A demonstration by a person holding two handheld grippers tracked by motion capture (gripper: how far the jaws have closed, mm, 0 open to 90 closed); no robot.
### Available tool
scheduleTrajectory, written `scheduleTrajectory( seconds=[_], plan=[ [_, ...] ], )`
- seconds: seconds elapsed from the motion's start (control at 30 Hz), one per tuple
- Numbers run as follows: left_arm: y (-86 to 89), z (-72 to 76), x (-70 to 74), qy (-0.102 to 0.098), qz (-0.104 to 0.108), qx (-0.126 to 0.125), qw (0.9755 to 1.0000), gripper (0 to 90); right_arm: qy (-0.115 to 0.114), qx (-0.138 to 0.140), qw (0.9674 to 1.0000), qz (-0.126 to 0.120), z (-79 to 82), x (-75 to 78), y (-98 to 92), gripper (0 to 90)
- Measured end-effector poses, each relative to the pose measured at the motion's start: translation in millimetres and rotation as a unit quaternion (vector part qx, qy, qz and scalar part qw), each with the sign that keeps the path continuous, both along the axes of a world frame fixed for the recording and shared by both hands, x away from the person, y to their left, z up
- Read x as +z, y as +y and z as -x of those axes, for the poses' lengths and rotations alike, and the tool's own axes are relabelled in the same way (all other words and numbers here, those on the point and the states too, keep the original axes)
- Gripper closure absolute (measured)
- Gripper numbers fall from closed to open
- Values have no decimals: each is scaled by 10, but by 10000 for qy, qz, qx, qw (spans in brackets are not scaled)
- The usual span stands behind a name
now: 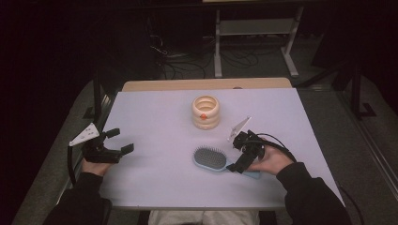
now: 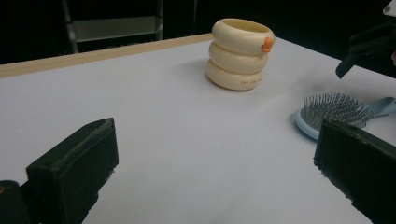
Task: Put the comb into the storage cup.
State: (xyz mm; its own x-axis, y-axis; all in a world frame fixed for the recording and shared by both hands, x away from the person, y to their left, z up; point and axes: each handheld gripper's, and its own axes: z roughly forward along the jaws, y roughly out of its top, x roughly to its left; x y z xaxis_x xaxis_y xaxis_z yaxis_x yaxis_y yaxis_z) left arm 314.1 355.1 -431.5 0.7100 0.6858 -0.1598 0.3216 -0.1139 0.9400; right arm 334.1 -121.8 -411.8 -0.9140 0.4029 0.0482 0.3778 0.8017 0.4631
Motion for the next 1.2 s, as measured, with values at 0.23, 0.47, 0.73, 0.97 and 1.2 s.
scheduleTrajectory(
  seconds=[0.23, 0.47, 0.73, 0.97, 1.2],
  plan=[
    [-1, 0, 0, 0, -8, 0, 10000, 0, 63, -40, 10000, 63, 24, -72, 2, 0],
    [1, 1, 1, -2, -4, -10, 10000, 0, 123, 74, 9997, 174, 63, -147, 35, 35],
    [1, 0, 1, -9, 5, -40, 10000, 0, 116, 118, 9995, 255, 99, -223, 56, 146],
    [0, 0, 1, -3, 3, -37, 10000, 0, 29, 127, 9991, 405, 112, -259, 65, 317],
    [1, 8, 6, -54, 23, -43, 10000, 0, -29, 203, 9988, 437, 131, -260, 62, 497]
  ],
)
